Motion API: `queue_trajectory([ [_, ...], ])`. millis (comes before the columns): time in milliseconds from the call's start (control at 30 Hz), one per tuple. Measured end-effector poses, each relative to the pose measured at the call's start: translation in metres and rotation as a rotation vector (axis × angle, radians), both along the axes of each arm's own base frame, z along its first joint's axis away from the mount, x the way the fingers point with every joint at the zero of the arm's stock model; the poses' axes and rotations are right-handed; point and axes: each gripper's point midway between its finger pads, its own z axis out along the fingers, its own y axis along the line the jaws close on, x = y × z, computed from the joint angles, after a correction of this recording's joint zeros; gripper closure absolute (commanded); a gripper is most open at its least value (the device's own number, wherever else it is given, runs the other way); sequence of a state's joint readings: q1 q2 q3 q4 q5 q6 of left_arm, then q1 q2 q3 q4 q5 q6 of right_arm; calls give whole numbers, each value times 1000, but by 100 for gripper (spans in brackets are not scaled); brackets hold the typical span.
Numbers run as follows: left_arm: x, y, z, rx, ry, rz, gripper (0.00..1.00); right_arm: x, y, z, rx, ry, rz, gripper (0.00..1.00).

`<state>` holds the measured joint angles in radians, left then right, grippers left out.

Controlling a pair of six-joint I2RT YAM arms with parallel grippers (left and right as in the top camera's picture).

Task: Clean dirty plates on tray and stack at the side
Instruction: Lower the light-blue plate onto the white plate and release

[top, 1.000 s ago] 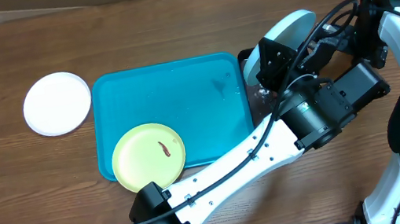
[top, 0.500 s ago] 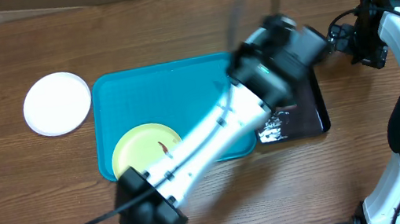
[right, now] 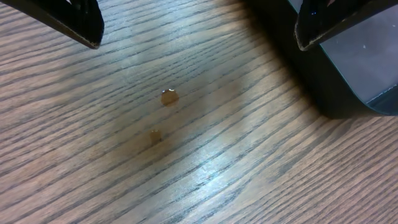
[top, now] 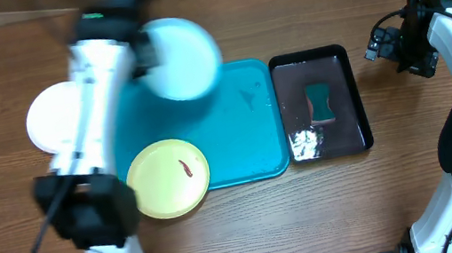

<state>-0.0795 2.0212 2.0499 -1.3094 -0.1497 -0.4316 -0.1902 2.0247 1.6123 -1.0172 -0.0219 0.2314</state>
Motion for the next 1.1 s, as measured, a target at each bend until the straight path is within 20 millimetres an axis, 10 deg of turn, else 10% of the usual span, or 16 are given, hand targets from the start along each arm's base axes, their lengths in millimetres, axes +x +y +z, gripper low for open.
queue_trajectory([
  [200, -38, 152, -6, -147, 36, 448, 95, 0, 0, 0, 0, 0, 0, 0],
  [367, -72, 218, -8, -214, 26, 650, 95, 0, 0, 0, 0, 0, 0, 0],
  [967, -78, 245, -93, -171, 19, 722, 96, 0, 0, 0, 0, 0, 0, 0],
  [1033, -77, 246, -97, -169, 15, 722, 88, 0, 0, 0, 0, 0, 0, 0],
  [1100, -77, 246, -99, -168, 15, 715, 51, 0, 0, 0, 0, 0, 0, 0],
])
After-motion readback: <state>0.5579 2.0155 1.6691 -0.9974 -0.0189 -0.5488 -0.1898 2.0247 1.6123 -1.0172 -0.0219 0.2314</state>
